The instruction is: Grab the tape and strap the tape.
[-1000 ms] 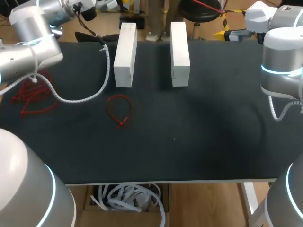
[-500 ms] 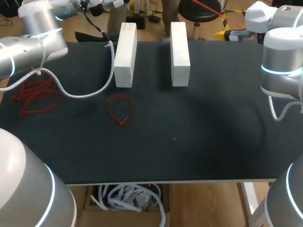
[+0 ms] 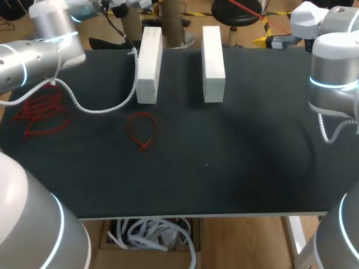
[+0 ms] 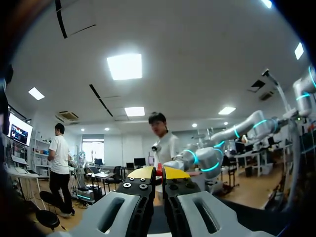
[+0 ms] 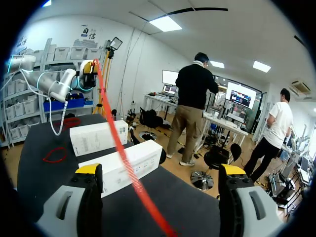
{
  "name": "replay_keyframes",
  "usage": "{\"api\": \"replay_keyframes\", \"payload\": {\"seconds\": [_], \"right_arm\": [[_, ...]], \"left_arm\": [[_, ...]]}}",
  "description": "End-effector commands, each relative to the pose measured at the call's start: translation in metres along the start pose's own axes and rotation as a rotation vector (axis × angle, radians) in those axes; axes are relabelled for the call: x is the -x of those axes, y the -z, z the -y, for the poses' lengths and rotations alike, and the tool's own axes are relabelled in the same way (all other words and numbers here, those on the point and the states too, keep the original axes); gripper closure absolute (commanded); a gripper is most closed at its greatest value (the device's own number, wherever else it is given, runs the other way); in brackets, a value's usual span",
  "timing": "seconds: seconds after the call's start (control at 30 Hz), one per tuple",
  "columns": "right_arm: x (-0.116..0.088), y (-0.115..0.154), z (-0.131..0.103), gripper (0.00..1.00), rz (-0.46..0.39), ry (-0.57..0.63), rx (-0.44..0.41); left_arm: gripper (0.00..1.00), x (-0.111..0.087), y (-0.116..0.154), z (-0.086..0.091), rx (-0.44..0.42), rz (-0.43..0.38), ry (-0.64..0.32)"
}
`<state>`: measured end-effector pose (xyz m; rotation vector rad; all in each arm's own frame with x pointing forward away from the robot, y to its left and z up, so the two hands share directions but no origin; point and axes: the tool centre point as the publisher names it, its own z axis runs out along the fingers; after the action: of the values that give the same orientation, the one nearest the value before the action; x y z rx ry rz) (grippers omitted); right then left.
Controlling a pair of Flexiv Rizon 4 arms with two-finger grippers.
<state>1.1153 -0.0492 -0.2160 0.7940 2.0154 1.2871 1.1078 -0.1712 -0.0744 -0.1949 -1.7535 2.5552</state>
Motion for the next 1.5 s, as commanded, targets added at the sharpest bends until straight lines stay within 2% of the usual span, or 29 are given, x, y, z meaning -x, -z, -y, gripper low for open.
{"api": "replay_keyframes", "payload": {"seconds": [0.03,0.5,1.5], "right_arm": [[-0.0001,0.0006,0.0000,0.00,0.000,0.000,0.001],[-0.0001,0.0006,0.0000,0.00,0.000,0.000,0.001],[-0.0001,0.0006,0.0000,0.00,0.000,0.000,0.001]], "left_arm": [[1.00,-0.0025,-0.0011,-0.0011,0.003,0.010,0.002],[1.00,-0.0021,-0.0019,-0.0012,-0.007,0.052,0.029],[1.00,0.0009,-0.0016,0.0003,0.026,0.065,0.028]]}}
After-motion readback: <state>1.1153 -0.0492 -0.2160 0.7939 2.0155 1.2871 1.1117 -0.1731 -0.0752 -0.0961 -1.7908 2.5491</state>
